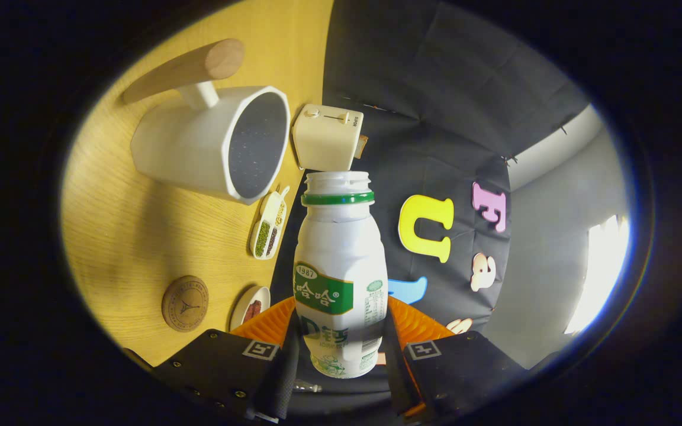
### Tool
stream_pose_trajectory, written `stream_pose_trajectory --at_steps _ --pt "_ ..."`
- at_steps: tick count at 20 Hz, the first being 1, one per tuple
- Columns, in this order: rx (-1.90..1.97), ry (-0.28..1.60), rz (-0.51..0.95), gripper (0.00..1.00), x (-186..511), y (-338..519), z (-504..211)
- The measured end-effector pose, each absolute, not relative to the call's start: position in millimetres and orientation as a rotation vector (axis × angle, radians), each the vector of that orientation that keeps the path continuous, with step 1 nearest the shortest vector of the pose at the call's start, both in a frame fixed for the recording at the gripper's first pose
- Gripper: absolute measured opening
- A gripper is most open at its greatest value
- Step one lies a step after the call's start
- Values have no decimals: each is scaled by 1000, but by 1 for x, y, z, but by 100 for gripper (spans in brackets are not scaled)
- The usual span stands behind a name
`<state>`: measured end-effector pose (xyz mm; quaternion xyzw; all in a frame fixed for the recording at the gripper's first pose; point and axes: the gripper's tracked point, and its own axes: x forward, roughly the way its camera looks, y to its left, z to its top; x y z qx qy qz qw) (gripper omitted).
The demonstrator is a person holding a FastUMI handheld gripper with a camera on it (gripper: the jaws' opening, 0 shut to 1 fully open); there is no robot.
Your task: Take the bottle from table, then pour the juice into the cup, finally place the bottle on the coaster
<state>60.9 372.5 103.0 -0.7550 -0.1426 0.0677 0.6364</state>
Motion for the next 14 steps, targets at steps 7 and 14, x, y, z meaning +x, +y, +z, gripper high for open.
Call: stream_pose_trajectory --at_steps 7,14 --pt "-1457 -218 229 64 70 357 105" --pt "-1188 -121 324 64 68 356 98"
